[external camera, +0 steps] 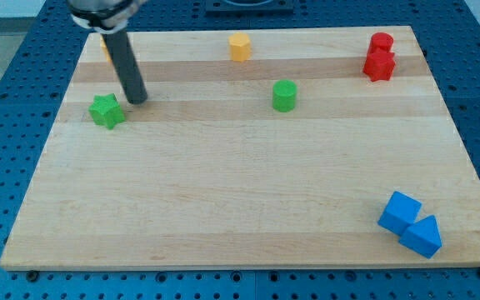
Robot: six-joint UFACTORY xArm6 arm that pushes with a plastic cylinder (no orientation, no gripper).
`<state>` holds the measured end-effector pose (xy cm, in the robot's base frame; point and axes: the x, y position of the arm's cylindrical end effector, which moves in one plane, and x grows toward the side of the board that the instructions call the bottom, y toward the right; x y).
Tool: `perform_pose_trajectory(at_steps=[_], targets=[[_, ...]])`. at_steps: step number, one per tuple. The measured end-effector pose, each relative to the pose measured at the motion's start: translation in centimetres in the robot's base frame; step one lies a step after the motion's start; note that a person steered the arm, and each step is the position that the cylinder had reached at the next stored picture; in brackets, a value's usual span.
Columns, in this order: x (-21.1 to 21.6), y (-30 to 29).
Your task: Push the red blocks towards the bottom center
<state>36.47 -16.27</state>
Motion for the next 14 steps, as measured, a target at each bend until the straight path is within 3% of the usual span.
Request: perform_pose_trajectory(at_steps=[2, 3, 5, 6, 8, 11, 12, 13, 14], targets=[[3.8, 10.9], [4.4, 11.4], [11.0, 24.2], [11.8, 28.9], [3.0, 27.9], [-17.0, 29.1], [-17.3, 30.8], [-17.3, 37.8], [-16.9, 39.3]])
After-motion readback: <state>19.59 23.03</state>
